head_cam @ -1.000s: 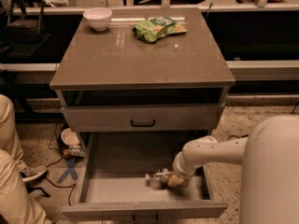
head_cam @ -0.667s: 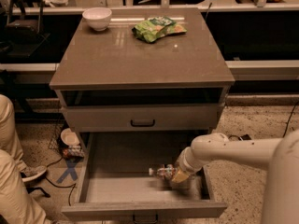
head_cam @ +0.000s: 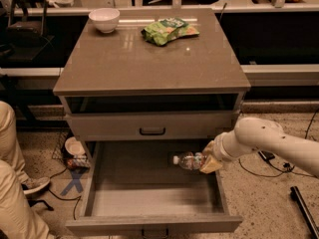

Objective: Pick water bottle from middle drawer and place on counter

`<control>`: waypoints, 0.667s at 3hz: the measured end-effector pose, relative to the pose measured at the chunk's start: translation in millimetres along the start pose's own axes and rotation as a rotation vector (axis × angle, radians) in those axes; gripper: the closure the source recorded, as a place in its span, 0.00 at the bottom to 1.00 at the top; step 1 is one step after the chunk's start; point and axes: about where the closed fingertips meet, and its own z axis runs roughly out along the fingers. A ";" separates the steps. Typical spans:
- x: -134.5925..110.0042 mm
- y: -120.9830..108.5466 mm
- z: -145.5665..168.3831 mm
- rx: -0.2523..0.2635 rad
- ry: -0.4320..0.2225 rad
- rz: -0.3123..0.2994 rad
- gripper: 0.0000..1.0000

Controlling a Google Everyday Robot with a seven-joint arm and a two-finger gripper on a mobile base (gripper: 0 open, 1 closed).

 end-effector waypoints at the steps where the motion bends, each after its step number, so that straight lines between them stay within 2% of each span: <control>1: 0.0 0.8 0.9 -0.001 0.000 0.002 1.00; 2: -9.7 -9.8 -34.3 0.033 -0.014 -0.034 1.00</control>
Offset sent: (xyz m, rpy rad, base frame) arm 0.0048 -0.0203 0.0922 -0.0022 -0.1184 0.0409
